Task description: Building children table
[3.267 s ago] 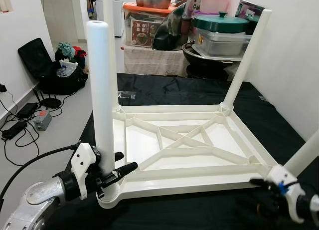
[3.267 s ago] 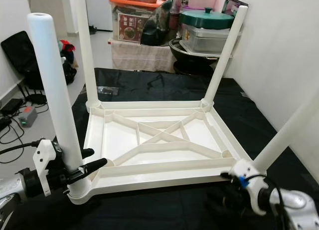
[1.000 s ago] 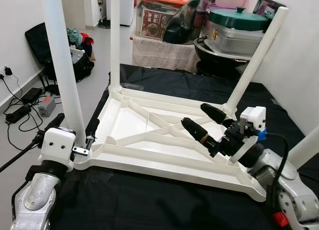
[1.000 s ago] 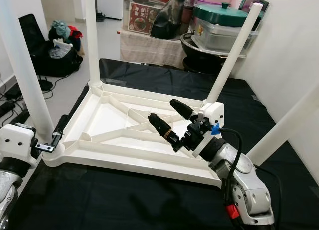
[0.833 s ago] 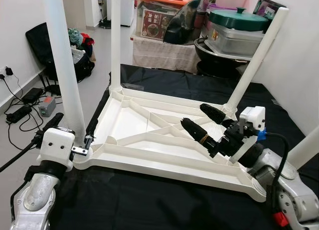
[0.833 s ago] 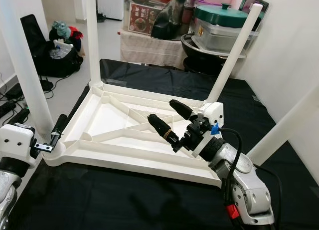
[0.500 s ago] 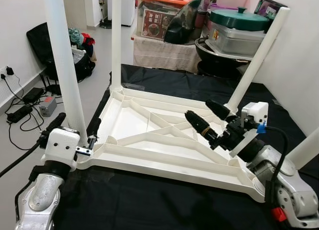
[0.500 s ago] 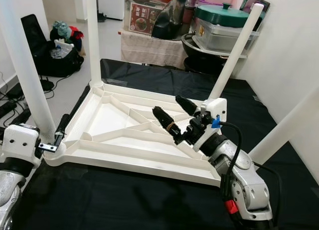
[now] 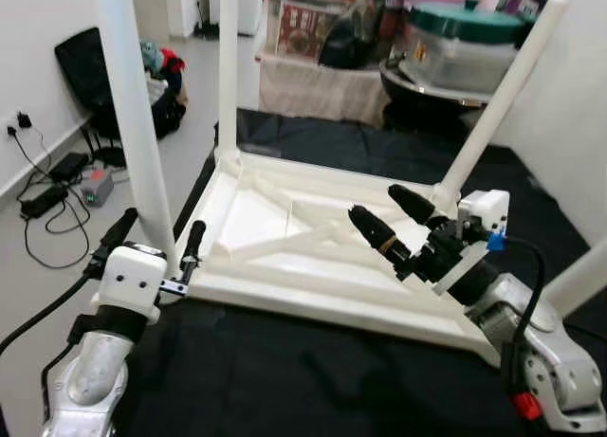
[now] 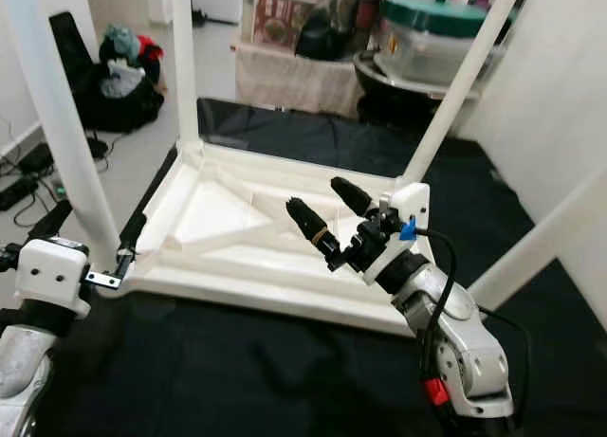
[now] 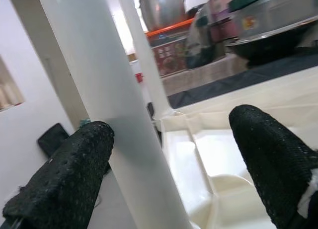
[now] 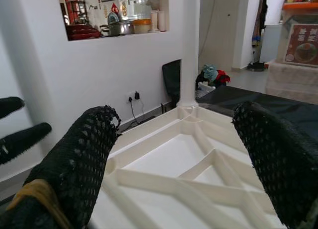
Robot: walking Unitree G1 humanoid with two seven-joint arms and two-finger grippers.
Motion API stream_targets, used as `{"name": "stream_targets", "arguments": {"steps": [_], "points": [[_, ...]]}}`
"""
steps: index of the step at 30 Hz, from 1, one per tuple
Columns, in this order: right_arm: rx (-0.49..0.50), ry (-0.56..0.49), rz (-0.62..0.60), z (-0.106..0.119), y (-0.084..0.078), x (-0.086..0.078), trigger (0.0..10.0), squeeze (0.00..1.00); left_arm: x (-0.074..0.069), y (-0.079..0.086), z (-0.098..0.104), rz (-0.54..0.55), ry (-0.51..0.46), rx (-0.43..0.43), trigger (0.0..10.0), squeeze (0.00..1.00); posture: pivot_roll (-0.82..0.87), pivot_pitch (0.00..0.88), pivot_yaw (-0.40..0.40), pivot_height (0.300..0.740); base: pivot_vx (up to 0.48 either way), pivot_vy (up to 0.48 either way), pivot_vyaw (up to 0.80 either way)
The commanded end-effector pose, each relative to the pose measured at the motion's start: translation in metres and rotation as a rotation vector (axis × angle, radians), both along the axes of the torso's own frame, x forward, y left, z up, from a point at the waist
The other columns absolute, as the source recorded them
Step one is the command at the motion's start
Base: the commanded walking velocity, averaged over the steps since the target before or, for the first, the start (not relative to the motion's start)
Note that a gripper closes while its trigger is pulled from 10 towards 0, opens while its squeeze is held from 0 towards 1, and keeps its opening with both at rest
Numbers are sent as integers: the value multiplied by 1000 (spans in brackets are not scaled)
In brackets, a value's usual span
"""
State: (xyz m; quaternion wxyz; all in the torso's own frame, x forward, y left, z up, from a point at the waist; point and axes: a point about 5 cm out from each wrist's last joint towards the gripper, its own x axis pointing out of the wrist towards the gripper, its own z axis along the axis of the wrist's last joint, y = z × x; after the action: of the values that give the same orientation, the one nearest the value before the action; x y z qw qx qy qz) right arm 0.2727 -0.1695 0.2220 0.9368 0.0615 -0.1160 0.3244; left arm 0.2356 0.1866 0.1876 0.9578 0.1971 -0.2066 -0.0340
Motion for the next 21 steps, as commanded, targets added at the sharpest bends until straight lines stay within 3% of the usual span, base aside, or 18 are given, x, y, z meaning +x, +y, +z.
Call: {"name": "stream_targets", "arguments": {"steps": [1, 4, 9, 11, 12, 14, 21], "points": [[6, 3, -11, 0, 3, 0, 10000, 0, 2, -3, -1, -19, 2, 2, 10000, 1000, 146, 0, -130, 740, -398, 0, 0], [9, 1, -43, 0, 2, 1, 10000, 0, 3, -3, -1, -19, 3, -6, 10000, 1000, 144, 0, -128, 740, -390, 0, 0], [17, 8, -130, -3, -2, 6, 10000, 0, 9, -2, -3, -9, 30, -48, 10000, 1000, 140, 0, -124, 740, 0, 0, 0], [33, 29, -253, -8, -8, 11, 10000, 0, 20, 2, -6, 12, 72, -80, 10000, 1000, 125, 0, -112, 740, 0, 0, 0], [33, 29, -253, -8, -8, 11, 10000, 0, 20, 2, -6, 12, 72, -80, 10000, 1000, 125, 0, -112, 740, 0, 0, 0], [23, 60, -417, -18, -19, 13, 10000, 0, 30, 4, -7, 14, 96, -107, 10000, 1000, 115, 0, -104, 740, 0, 0, 0], [-34, 86, -658, -32, -40, 8, 10000, 0, 40, -3, -11, -40, 139, -118, 10000, 1000, 87, 0, -85, 740, 0, 0, 0]]}}
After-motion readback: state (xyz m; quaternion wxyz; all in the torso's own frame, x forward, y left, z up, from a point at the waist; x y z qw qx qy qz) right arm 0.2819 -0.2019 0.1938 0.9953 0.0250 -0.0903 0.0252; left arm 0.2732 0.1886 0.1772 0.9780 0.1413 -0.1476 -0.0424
